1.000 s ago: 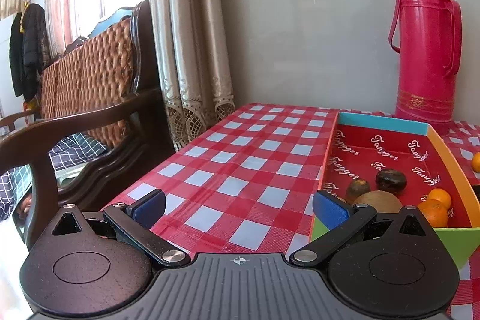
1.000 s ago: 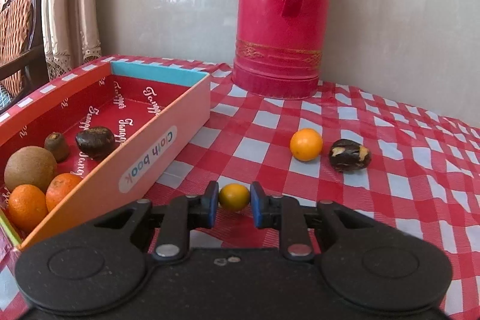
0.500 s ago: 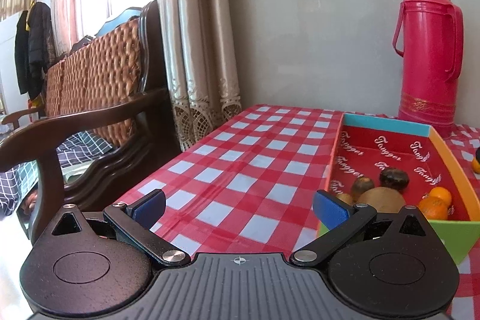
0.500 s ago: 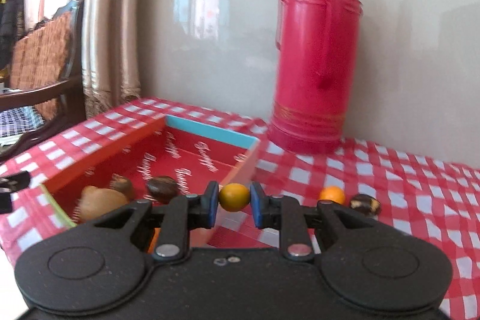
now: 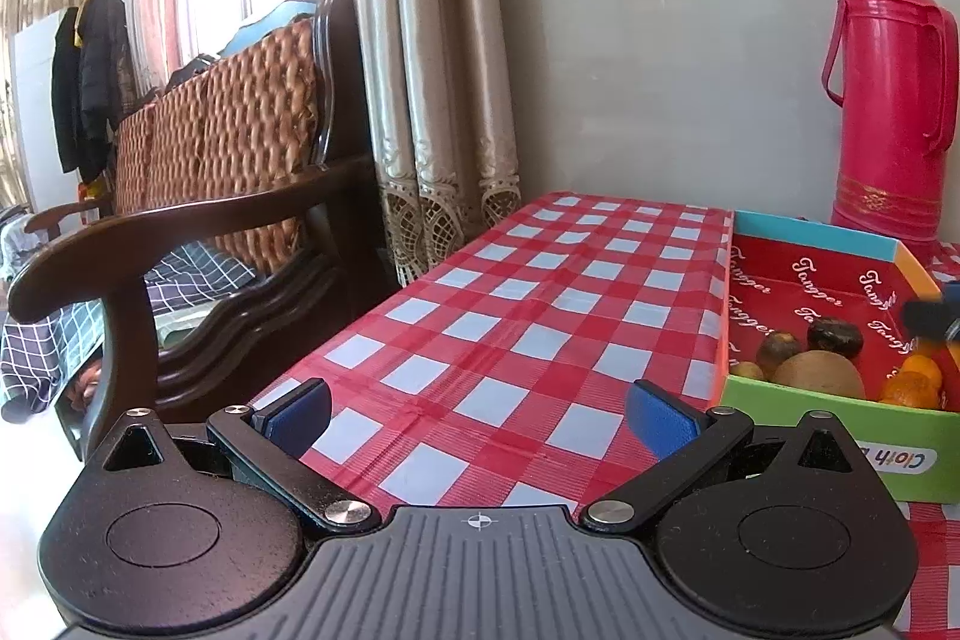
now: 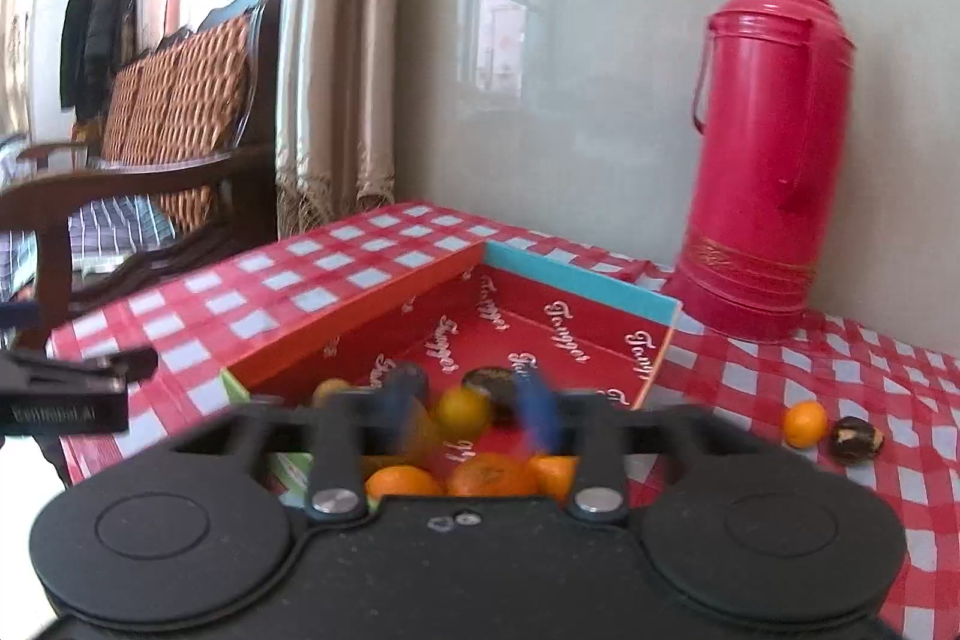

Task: Organize fruits
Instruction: 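Carry the yellow fruit with the right tool into the box and release, then move the left tool to the mandarin and close on it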

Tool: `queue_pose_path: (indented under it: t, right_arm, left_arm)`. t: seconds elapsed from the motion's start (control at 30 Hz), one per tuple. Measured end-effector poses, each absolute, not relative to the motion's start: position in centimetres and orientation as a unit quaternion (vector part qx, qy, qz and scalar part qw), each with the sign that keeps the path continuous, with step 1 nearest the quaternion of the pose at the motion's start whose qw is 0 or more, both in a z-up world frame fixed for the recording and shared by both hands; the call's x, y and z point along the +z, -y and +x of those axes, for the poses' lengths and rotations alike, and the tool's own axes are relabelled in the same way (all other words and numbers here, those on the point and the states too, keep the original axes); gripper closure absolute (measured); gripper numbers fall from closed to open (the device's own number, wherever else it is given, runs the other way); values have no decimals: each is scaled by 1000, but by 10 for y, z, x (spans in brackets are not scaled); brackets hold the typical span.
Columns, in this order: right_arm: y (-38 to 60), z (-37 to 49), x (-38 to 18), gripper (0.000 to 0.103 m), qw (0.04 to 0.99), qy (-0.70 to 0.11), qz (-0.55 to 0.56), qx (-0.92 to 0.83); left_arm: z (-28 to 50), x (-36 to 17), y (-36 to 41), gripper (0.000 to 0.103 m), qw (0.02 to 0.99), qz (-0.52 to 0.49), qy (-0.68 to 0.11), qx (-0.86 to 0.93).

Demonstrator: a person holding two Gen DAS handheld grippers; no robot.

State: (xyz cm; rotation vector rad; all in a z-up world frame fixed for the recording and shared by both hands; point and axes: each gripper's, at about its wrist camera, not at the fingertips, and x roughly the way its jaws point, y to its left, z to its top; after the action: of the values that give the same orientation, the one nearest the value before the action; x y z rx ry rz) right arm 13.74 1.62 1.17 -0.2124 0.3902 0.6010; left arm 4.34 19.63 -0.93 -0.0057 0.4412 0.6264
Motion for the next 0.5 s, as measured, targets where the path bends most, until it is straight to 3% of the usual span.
queue_pose_path:
  t: [0.03, 0.23, 0.5]
  right_arm:
    - [-16, 135, 10, 5, 937, -177, -110, 279]
    - [33, 142, 23, 6, 964, -138, -34, 224]
    - [124, 169, 23, 6, 970, -170, 100, 141]
  left_arm:
    - [43, -9, -196, 0, 928, -3, -215, 305]
    - [48, -4, -185, 0, 935, -2, -207, 289]
    - [63, 3, -146, 0, 947, 12, -198, 252]
